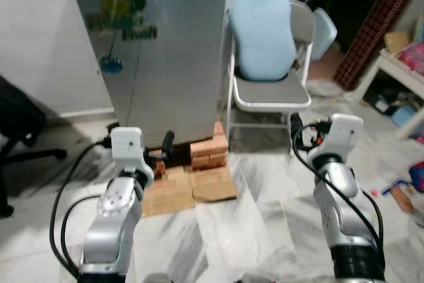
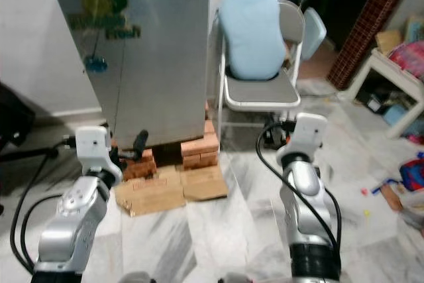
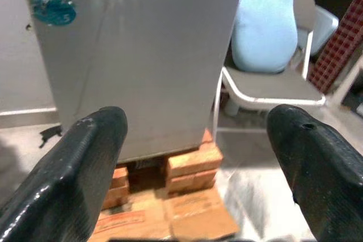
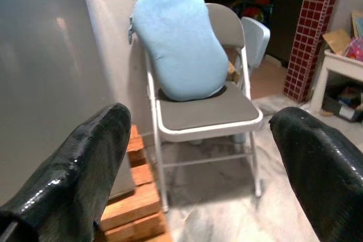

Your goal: Restocking fridge

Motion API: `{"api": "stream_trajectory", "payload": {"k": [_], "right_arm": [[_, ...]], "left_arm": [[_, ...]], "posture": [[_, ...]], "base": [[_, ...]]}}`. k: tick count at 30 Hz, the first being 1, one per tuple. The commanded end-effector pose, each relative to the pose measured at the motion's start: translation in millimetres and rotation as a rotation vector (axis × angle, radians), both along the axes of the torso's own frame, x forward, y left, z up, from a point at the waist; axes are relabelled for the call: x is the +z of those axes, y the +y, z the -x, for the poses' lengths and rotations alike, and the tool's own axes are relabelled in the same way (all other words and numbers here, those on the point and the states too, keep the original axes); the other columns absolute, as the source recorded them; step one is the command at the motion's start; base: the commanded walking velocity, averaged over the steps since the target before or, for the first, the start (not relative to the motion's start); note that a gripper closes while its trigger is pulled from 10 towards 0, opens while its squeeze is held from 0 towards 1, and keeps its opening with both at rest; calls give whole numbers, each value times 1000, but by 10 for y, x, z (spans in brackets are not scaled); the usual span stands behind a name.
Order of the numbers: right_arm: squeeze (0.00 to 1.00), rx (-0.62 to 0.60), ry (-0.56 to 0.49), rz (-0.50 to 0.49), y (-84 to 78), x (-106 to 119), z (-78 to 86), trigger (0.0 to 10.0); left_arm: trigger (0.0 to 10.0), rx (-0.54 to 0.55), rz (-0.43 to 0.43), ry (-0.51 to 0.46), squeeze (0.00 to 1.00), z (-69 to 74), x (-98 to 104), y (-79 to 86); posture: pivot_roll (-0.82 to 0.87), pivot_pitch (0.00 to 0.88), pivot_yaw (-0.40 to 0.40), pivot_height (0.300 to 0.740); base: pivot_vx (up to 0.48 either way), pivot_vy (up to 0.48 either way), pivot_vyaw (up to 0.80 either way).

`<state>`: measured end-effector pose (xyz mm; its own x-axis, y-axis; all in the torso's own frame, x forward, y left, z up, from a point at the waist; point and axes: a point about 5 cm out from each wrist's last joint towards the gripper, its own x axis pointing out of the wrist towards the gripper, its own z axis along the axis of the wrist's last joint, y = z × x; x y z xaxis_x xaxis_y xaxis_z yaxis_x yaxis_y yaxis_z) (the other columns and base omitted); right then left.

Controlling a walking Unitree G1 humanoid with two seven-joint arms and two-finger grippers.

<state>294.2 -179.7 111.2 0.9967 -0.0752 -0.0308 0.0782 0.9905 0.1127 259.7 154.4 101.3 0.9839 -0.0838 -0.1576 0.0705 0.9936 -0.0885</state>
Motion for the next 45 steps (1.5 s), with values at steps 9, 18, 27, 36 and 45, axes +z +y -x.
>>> {"api": "stream_trajectory", "payload": {"k": [9,18,27,36,45], "right_arm": [[0,-17,-19,3,-61,72,-27,10000],[0,-13,-22,5,-59,83,-47,10000],[0,-10,-24,10,-56,87,-55,10000],[0,-15,-26,9,-56,91,-49,10000],[0,-22,-26,9,-56,80,-35,10000]], "left_arm": [[10000,2,5,-18,0,-19,39,-20],[10000,2,14,-20,0,-20,33,-27],[10000,5,13,-22,0,-20,29,-30],[10000,-46,32,-39,0,-6,41,-83],[10000,-62,30,-41,0,-8,39,-90]], "posture": [[32,0,-29,740],[33,0,-36,740],[32,0,-39,740],[28,0,-39,740],[27,0,-33,740]], "base": [[0,0,-800],[0,425,-800],[0,128,-800],[0,0,-800],[161,0,-800]]}}
